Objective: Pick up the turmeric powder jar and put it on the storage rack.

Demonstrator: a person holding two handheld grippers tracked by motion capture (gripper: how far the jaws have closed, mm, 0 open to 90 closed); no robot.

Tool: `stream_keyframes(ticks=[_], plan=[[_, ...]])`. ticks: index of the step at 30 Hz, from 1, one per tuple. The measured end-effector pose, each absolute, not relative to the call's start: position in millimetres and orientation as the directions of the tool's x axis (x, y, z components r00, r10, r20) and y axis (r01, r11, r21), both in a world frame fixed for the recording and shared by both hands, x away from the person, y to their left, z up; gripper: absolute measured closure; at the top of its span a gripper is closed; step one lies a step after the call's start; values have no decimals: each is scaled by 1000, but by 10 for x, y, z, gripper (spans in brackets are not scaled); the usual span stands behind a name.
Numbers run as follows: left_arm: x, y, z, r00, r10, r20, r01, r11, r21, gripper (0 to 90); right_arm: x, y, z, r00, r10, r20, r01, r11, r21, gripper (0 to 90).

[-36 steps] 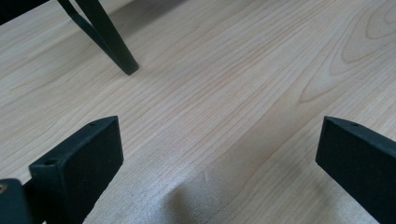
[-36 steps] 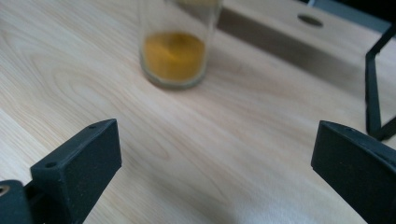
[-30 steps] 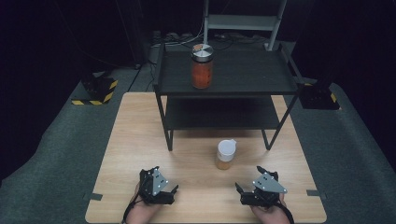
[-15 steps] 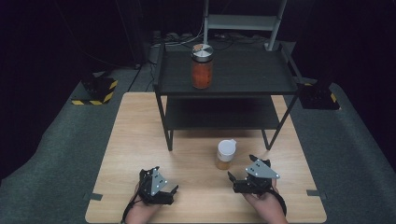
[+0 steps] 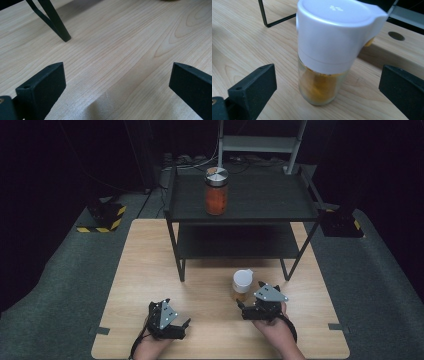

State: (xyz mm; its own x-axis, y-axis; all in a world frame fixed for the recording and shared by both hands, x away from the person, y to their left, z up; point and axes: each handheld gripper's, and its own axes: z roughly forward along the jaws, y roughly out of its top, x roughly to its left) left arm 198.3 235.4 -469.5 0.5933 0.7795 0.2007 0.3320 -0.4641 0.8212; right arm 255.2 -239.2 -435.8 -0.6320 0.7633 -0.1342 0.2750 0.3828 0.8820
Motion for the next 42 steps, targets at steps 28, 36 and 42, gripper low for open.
stream_keyframes(ticks=[28, 36, 42], plan=[[2016, 2395, -4686, 612, 770, 183, 334, -461, 822, 11, 2849, -2441, -4559, -659, 752, 1, 289, 252, 924, 279], [2014, 2389, -4684, 615, 765, 191, 330, -469, 820, 11, 2884, -2507, -4614, -667, 743, 41, 285, 204, 936, 281], [2015, 2390, -4684, 616, 765, 191, 329, -469, 819, 11, 2874, -2514, -4649, -668, 744, 33, 270, 201, 942, 294]])
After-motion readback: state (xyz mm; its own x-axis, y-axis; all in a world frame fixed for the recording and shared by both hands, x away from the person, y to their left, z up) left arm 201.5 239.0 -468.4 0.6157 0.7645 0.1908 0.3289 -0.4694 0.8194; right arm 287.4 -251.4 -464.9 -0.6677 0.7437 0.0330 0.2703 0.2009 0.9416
